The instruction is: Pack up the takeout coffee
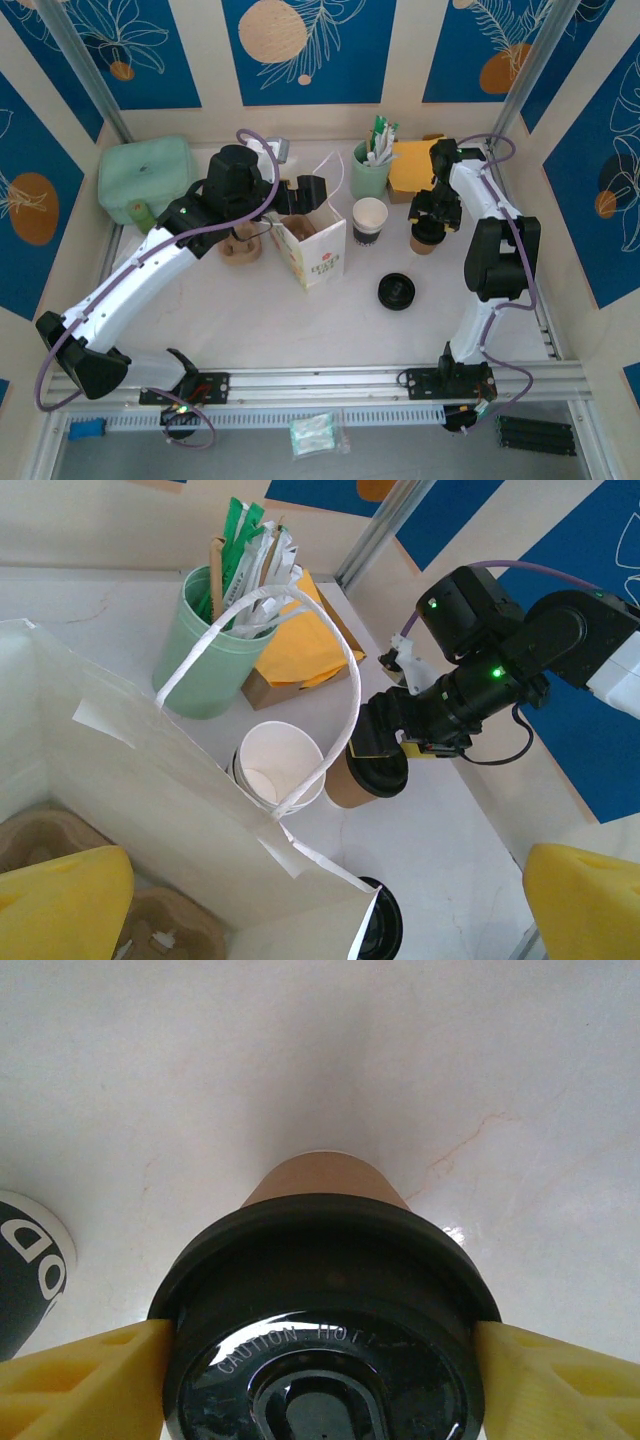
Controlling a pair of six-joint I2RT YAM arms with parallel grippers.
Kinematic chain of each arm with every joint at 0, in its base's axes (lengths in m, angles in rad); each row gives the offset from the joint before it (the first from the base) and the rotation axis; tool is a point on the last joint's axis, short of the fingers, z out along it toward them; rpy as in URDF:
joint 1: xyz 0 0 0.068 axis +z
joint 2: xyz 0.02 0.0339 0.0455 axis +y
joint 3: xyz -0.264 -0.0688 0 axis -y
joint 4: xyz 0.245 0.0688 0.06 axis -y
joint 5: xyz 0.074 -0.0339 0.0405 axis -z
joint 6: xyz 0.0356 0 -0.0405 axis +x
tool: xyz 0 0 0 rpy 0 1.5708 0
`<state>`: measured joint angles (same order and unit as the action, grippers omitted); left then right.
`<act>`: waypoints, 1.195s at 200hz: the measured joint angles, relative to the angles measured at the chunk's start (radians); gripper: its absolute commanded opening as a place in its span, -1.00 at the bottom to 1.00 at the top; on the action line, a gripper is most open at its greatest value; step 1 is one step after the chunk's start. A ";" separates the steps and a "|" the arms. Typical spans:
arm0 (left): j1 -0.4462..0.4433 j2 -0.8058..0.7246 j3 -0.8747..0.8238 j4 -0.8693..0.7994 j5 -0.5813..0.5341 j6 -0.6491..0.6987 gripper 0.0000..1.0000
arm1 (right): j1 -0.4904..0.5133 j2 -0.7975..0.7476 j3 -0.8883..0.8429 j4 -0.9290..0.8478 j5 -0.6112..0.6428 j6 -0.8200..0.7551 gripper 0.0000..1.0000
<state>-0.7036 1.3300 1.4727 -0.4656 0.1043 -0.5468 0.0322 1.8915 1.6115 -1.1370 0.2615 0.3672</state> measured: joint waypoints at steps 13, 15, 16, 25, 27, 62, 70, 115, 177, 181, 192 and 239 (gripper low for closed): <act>0.000 0.000 0.000 0.000 0.000 0.000 0.99 | 0.001 -0.005 -0.005 0.004 0.000 0.000 0.42; 0.000 0.000 0.000 0.000 0.000 0.000 0.99 | 0.001 -0.006 -0.005 0.005 0.000 0.000 0.41; 0.000 0.000 0.000 0.000 0.000 0.000 0.99 | 0.002 -0.006 -0.005 0.005 0.000 0.000 0.41; 0.000 0.000 0.000 0.000 0.000 0.000 0.99 | 0.004 -0.009 -0.008 0.006 0.000 0.000 0.40; 0.000 0.000 0.000 0.000 0.000 0.000 0.99 | 0.005 -0.009 -0.009 0.008 0.000 0.000 0.40; 0.000 0.000 0.000 0.000 0.000 -0.001 0.99 | 0.027 -0.026 -0.017 0.008 -0.010 0.004 0.39; 0.000 0.000 0.000 0.000 0.000 -0.001 0.99 | 0.033 -0.033 -0.017 0.007 -0.011 0.004 0.38; 0.000 -0.003 0.000 0.000 0.000 -0.002 0.99 | 0.075 -0.123 -0.017 -0.003 -0.015 0.007 0.38; 0.000 -0.024 -0.005 0.000 0.000 -0.002 0.99 | 0.172 -0.235 -0.015 -0.042 -0.014 0.008 0.38; 0.000 -0.026 -0.006 0.000 0.000 -0.002 0.99 | 0.183 -0.245 -0.015 -0.045 -0.014 0.008 0.38; 0.000 -0.032 -0.010 0.000 0.000 -0.002 0.99 | 0.209 -0.266 -0.015 -0.057 -0.013 0.011 0.38; 0.000 -0.058 -0.037 -0.005 0.000 -0.002 0.99 | 0.330 -0.360 -0.016 -0.111 -0.003 0.034 0.37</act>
<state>-0.7036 1.2716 1.4353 -0.4706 0.1040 -0.5491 0.3622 1.5314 1.5951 -1.2476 0.2581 0.4011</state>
